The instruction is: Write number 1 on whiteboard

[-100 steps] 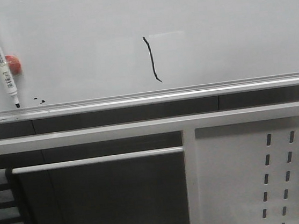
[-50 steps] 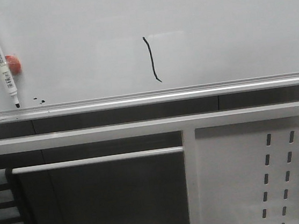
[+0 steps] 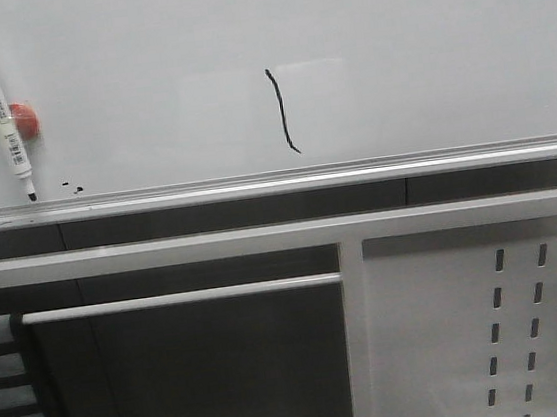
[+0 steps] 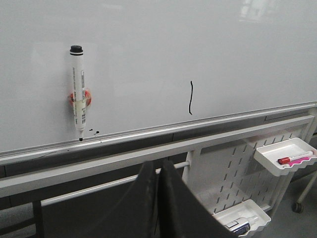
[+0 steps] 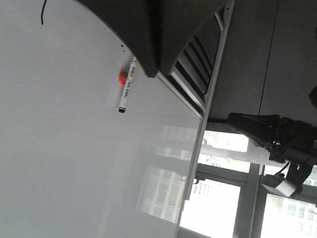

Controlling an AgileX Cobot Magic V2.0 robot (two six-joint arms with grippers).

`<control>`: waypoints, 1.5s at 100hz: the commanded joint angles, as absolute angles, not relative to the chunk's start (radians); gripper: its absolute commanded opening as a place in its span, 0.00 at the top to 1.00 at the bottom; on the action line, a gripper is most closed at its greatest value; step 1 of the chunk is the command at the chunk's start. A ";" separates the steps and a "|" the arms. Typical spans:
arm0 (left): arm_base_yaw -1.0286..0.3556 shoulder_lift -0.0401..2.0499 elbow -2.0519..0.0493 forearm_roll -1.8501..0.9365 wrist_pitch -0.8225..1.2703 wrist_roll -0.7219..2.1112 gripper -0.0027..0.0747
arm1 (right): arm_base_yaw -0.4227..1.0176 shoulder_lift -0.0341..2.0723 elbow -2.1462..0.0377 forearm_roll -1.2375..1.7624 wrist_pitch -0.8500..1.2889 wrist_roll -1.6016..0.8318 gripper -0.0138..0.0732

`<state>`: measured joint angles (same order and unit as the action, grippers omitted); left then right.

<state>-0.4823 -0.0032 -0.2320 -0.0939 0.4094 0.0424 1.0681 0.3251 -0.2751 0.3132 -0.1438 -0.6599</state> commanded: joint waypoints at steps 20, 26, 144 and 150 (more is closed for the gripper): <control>-0.488 -0.033 -0.259 -0.105 0.334 0.040 0.99 | 0.985 0.328 -0.213 0.104 -0.201 -0.290 0.90; -0.488 -0.033 -0.259 -0.105 0.334 0.040 0.99 | 0.920 0.328 -0.190 0.064 -0.197 -0.174 0.90; -0.488 -0.033 -0.259 -0.105 0.334 0.040 0.99 | 0.010 0.073 0.022 -0.029 0.093 -0.022 0.90; -0.488 -0.033 -0.259 -0.105 0.334 0.040 0.99 | -0.034 0.037 0.022 -0.034 0.140 -0.022 0.90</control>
